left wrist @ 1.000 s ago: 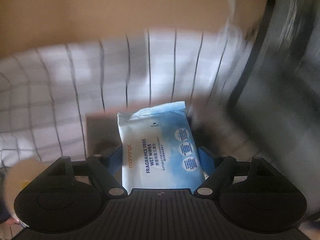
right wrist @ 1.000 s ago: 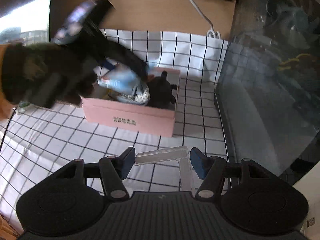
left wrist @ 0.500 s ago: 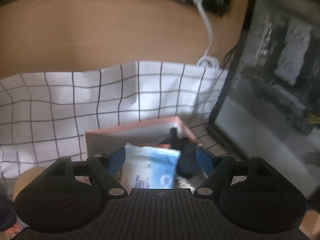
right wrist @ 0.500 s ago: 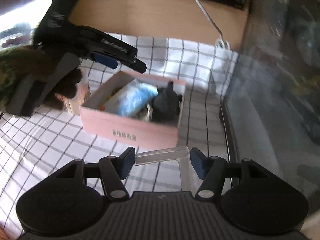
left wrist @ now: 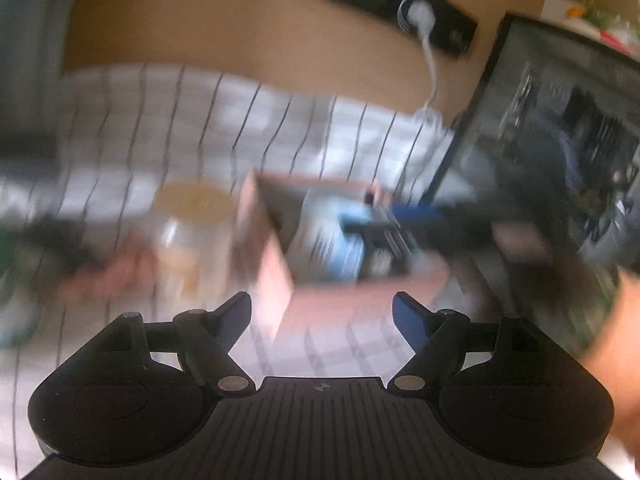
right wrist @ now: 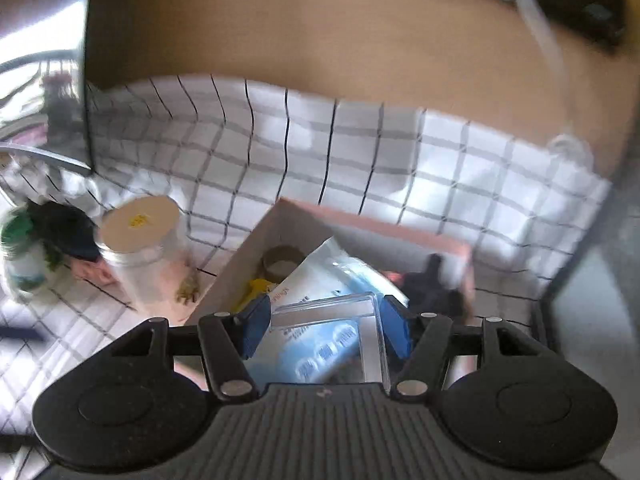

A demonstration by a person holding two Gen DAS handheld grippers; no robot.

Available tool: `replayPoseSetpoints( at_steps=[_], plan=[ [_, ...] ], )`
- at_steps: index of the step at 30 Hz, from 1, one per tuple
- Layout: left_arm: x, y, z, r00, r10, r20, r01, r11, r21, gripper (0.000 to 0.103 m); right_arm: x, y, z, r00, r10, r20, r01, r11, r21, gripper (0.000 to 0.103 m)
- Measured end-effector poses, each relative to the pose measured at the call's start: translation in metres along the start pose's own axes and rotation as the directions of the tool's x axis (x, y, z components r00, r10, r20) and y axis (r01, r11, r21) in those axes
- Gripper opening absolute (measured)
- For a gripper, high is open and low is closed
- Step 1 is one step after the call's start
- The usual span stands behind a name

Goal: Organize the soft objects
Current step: 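Grasp the white cloth with the left tool, then grasp the black strapped fabric item with the right tool while the left lifts the cloth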

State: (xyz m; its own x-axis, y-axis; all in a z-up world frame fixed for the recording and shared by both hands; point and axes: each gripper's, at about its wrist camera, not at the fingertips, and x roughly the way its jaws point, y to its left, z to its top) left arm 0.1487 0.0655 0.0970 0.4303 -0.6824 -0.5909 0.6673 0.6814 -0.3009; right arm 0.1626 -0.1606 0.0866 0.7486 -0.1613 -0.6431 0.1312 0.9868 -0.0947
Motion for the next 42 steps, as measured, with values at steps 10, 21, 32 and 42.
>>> replayPoseSetpoints(
  at_steps=[10, 21, 32, 42],
  plan=[
    [-0.077, 0.074, -0.048, 0.95, 0.298, 0.096, -0.28, 0.945, -0.169, 0.082, 0.04, 0.014, -0.005, 0.996, -0.052, -0.075, 0.048, 0.998, -0.05, 0.064],
    [-0.084, 0.201, 0.01, 0.883, 0.448, 0.138, -0.364, 0.841, -0.4, 0.082, -0.057, 0.031, -0.007, 0.998, -0.05, 0.042, 0.05, 0.999, 0.003, 0.065],
    [-0.03, 0.242, 0.031, 0.902, 0.43, -0.034, -0.41, 0.83, -0.378, 0.057, -0.095, 0.082, -0.013, 1.0, 0.018, -0.01, -0.018, 1.0, -0.024, 0.065],
    [-0.033, 0.257, 0.023, 0.934, 0.348, -0.074, -0.344, 0.831, -0.437, 0.016, -0.101, 0.124, 0.003, 0.995, 0.094, 0.04, -0.087, 0.985, -0.149, 0.065]
  ],
)
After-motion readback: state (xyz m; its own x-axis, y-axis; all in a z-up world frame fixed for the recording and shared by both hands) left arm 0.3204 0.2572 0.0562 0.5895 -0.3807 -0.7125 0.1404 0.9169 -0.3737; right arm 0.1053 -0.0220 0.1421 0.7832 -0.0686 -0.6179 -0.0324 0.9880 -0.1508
